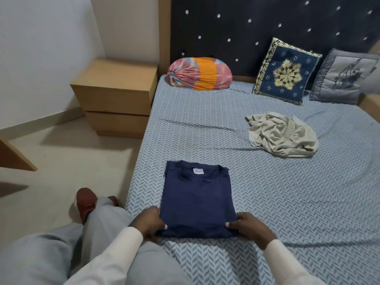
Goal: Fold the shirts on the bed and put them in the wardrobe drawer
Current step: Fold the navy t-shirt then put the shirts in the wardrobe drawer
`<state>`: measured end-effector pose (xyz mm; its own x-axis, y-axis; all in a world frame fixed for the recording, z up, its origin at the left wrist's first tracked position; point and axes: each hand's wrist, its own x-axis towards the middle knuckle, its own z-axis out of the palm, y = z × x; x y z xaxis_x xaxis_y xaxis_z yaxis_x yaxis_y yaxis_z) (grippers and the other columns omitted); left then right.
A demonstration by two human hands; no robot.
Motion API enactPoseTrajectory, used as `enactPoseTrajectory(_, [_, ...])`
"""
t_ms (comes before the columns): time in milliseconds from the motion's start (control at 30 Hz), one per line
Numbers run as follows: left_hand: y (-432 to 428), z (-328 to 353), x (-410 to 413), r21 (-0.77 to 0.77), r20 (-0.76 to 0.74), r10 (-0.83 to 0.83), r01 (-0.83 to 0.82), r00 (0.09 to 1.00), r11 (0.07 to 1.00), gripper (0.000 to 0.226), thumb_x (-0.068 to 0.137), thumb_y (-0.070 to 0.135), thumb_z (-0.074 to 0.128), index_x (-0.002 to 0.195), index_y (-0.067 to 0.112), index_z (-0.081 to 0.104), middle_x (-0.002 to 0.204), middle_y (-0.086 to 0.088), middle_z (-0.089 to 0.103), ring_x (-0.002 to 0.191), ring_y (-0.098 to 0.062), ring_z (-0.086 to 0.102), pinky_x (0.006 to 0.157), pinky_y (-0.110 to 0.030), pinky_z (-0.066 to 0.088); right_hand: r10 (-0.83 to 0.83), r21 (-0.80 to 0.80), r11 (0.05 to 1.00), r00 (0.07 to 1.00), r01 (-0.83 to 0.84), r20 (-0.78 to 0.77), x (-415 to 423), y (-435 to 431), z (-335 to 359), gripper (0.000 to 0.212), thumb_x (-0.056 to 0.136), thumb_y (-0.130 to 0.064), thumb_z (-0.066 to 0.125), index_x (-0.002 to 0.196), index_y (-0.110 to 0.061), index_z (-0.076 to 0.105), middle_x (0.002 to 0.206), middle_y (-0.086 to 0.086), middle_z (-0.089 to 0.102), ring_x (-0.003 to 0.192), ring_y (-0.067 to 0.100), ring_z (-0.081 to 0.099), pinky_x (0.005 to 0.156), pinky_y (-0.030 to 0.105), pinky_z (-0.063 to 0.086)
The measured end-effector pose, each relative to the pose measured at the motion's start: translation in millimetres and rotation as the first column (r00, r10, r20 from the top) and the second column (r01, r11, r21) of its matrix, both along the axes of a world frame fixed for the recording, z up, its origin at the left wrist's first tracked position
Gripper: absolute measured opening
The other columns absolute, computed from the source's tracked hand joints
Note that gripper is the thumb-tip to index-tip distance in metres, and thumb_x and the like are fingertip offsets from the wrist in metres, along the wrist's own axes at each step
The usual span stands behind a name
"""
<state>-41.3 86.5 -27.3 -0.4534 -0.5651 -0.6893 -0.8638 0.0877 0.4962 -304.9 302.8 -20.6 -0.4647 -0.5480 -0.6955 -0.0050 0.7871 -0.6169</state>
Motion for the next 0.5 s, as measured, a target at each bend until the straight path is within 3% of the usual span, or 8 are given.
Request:
enactPoseTrajectory(67, [5.7,2.9,1.3,-0.118,0.097,-0.09,0.101,0.991,0.988,0.039,0.072,0.028,0.071,0.105,0.011,0.059,0.11,-0.009,0.066,0.098,-0.026,0.065,0.078,-0.03,0.053,-0.032,0.008,0.999,0.995,0.033,-0.094,1.7,6.7,-9.5,0.021,0.08,-0.014,0.077,0.073,-0.005,0.06,0.055,0.003,0.06,0.046,0.012,0.054,0.046,0.024,0.04])
enactPoseTrajectory(167, [13.6,6.9,-0.1,-0.266,0.127,-0.102,0.132,0.987,0.955,0.034,0.078,0.028,0.062,0.108,0.013,0.056,0.117,-0.009,0.063,0.105,-0.027,0.061,0.083,-0.029,0.048,0.046,0.087,0.996,0.951,-0.021,-0.305,7.6,8.0,-17.6,0.031,0.071,-0.027,0.08,0.069,-0.016,0.05,0.061,-0.003,0.06,0.057,0.014,0.057,0.056,0.033,0.045])
enactPoseTrajectory(233, [7.5,5.4,-3.3,-0.309,0.036,0.009,0.003,0.999,0.951,0.028,0.079,0.03,0.062,0.102,0.015,0.055,0.11,-0.008,0.065,0.102,-0.028,0.062,0.082,-0.03,0.049,0.057,0.092,0.996,0.885,-0.016,-0.462,10.7,-2.1,-7.1,0.032,0.07,-0.033,0.079,0.083,-0.02,0.052,0.077,-0.004,0.065,0.072,0.016,0.062,0.065,0.031,0.045])
enactPoseTrajectory(333, [-7.5,6.0,-12.0,-0.262,-0.144,0.184,-0.217,0.972,0.94,0.012,0.078,0.025,0.065,0.087,0.024,0.057,0.101,-0.006,0.068,0.096,-0.027,0.063,0.083,-0.031,0.05,0.011,-0.083,0.993,0.784,-0.079,-0.621,16.1,-34.9,11.9,0.034,0.074,-0.031,0.077,0.096,-0.021,0.053,0.094,0.0,0.062,0.088,0.022,0.061,0.074,0.032,0.046])
enactPoseTrajectory(500, [-37.7,-7.5,-31.2,-0.142,-0.308,0.328,-0.384,0.893,0.912,0.013,0.076,0.019,0.057,0.083,0.024,0.066,0.092,-0.001,0.072,0.089,-0.025,0.066,0.083,-0.032,0.053,0.149,-0.154,0.942,0.783,-0.297,-0.604,36.2,-130.7,26.1,0.02,0.08,-0.036,0.068,0.094,-0.029,0.056,0.089,-0.008,0.069,0.089,0.018,0.065,0.079,0.034,0.051])
